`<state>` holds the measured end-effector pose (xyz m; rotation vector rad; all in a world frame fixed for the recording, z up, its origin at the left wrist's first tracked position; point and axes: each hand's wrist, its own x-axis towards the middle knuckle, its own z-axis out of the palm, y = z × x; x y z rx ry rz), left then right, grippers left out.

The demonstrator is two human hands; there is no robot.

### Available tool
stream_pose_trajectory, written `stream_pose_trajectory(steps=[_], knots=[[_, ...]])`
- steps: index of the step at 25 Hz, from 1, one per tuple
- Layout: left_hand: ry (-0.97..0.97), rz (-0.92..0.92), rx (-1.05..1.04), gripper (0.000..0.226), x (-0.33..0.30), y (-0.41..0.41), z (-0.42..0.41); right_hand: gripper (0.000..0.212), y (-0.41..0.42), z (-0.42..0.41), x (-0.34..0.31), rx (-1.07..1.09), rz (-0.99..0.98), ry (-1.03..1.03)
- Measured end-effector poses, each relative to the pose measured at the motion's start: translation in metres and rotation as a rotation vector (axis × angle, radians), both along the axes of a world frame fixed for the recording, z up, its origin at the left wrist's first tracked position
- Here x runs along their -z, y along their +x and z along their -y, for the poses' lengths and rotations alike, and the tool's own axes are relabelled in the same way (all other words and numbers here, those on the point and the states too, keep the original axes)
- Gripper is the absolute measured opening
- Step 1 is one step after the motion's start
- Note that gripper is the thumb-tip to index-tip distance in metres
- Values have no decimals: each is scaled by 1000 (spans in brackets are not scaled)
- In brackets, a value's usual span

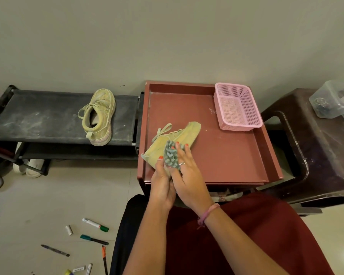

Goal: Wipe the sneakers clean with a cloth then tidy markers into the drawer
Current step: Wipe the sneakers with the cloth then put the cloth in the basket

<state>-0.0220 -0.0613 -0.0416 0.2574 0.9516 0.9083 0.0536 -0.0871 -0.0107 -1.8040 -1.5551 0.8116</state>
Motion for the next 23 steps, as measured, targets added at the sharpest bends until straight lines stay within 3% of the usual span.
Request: stream_pose_trajectory(steps=[2, 4, 7, 10, 13, 16, 19, 23], knots=[[-13, 53, -19, 40, 0, 0, -2, 50, 6, 8, -6, -116, -1, 17], [-33, 90, -8, 43, -2, 0, -4, 41, 18, 14, -15, -135, -191, 25], [-30, -66, 16, 40, -6, 7, -6, 29, 43, 15, -25, 198, -836, -59], [32, -289, 76, 50, -7, 8, -8, 25, 65, 8, -19, 562, -1136, -151], [52, -443, 204, 63, -16, -3, -13, 31, 82, -2, -23, 738, -1253, -162], [39, -487, 214, 42, -24, -14, -11, 37, 91, -9, -33, 780, -1333, -171], [106, -532, 70, 37, -36, -31, -7, 35, 93, -17, -40, 770, -1339, -197], [262, -808, -180, 33, -54, -60, -36, 27, 89, -29, -52, 724, -1366, -182]])
